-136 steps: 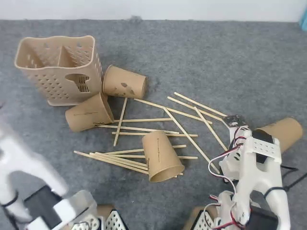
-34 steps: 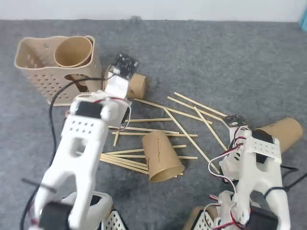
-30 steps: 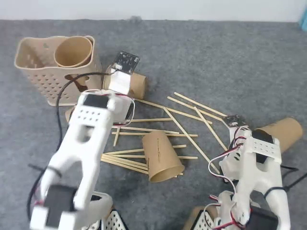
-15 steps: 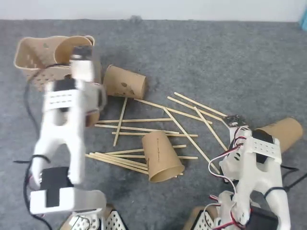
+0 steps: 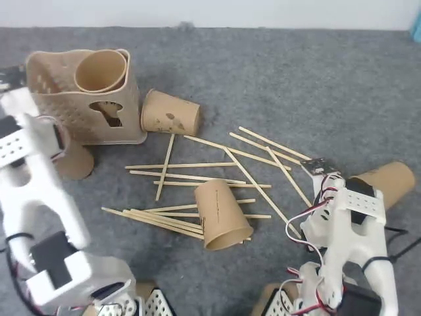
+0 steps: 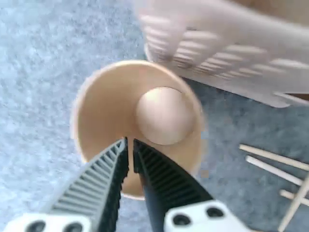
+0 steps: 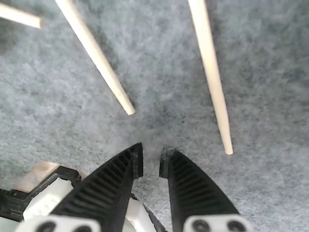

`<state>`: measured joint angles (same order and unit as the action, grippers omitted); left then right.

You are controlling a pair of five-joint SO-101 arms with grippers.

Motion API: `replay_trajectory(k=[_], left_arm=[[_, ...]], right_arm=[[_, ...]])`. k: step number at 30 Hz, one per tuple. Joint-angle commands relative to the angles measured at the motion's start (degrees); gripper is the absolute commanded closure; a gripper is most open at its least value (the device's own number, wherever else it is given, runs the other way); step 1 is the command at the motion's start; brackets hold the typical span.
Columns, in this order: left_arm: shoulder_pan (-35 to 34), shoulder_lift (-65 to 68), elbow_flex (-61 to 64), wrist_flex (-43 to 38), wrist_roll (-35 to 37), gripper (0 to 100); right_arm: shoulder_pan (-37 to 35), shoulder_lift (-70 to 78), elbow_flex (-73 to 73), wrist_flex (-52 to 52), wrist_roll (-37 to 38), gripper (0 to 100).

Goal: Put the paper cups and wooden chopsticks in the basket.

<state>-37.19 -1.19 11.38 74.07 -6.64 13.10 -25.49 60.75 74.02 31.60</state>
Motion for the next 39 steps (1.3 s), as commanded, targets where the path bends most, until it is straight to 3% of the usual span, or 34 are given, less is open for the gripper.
replay_trajectory(k=[1, 9, 15, 22, 28, 33, 39], left_arm=[[-0.8, -1.0, -5.8, 1.9, -2.5, 98], [-0.7, -1.0, -25.2, 18.7, -2.9, 83], [-1.8, -0.2, -24.6, 22.6, -5.7, 83], [-8.0, -0.3, -11.9, 11.0, -5.2, 83], [-6.2, -0.3, 5.8, -5.7, -5.3, 83], [-5.0, -0.9, 14.4, -17.8, -5.3, 99], [-5.7, -1.8, 12.4, -17.1, -5.3, 99]], right_arm=[[-0.5, -2.2, -0.1, -0.1, 0.8, 92.9], [-0.5, -2.2, -0.1, -0.1, 0.5, 92.9], [-0.5, -2.2, -0.1, -0.1, 0.5, 92.9], [-0.5, -2.2, -0.1, -0.1, 0.6, 92.9], [-0.5, -2.2, -0.1, -0.1, 0.6, 92.9], [-0.5, -2.3, 0.4, -0.2, 0.5, 92.9], [-0.5, -2.3, 0.4, -0.2, 0.4, 92.9]])
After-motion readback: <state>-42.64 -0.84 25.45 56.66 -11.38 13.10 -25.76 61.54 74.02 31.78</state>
